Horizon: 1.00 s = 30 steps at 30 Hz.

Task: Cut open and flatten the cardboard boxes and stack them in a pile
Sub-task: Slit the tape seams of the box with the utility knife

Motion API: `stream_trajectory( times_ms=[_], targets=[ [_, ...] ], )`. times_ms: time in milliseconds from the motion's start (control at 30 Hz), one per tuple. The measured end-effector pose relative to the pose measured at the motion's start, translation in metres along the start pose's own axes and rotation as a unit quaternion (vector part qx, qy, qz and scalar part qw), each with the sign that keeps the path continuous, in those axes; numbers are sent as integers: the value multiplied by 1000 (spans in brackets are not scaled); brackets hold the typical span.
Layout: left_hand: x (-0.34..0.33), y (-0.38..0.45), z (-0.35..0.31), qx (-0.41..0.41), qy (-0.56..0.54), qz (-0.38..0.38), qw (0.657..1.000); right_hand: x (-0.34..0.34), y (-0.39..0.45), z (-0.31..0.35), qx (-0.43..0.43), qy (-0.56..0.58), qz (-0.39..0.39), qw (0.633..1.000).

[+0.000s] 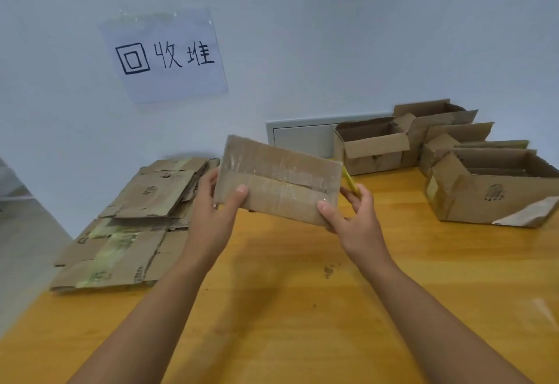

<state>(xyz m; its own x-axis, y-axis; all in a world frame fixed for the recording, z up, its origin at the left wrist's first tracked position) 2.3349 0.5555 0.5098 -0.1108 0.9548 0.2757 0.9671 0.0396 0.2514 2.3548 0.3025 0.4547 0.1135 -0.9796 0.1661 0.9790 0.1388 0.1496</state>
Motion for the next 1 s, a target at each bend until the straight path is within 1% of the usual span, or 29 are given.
stream_trajectory(
  times_ms=[67,100,167,233,300,367,433,533,633,767,833,900,1000],
  targets=[
    [3,3,-6,-8,17,25,1000,-7,-3,-7,-18,24,5,1000],
    [5,5,-9,-11,28,25,999,-9,-5,-9,-25,33,7,999],
    [10,7,-17,-20,45,-1,999,-6,-7,-14,-30,52,-6,998],
    [17,11,-24,-18,53,-21,998,6,-10,-12,-20,35,-53,998],
    [20,16,-31,-19,74,-11,997,18,-13,-2,26,-4,-115,993],
    [17,20,-37,-28,90,17,995,22,-18,13,97,-45,-147,983],
    [11,24,-41,-28,98,45,994,19,-21,28,165,-98,-141,971],
    [1,29,-36,-26,91,95,991,4,-21,39,257,-202,-95,940],
    [-15,29,-25,-34,104,132,985,-13,-20,40,310,-267,-62,911],
    [-32,26,-15,-64,111,110,986,-23,-15,33,310,-286,-38,906],
    [-39,23,-4,-53,73,116,989,-24,-14,31,311,-303,-31,900],
    [-48,18,6,-35,21,126,991,-25,-15,29,313,-340,-32,886],
    [-63,8,16,-43,-23,129,990,-24,-17,29,308,-403,-59,860]
  ],
)
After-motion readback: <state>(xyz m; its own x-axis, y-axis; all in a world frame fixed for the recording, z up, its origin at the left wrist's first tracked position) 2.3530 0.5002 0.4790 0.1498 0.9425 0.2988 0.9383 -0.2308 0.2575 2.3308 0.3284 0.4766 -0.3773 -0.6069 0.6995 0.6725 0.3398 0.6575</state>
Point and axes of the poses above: each hand's wrist, its own y-axis towards the middle knuckle, its own x-axis out of the back of the hand, z = x × y, the point moved 5 cm from there along y, towards the middle knuckle, and after that the axes turned 15 degrees about z, right-handed, at the moved point
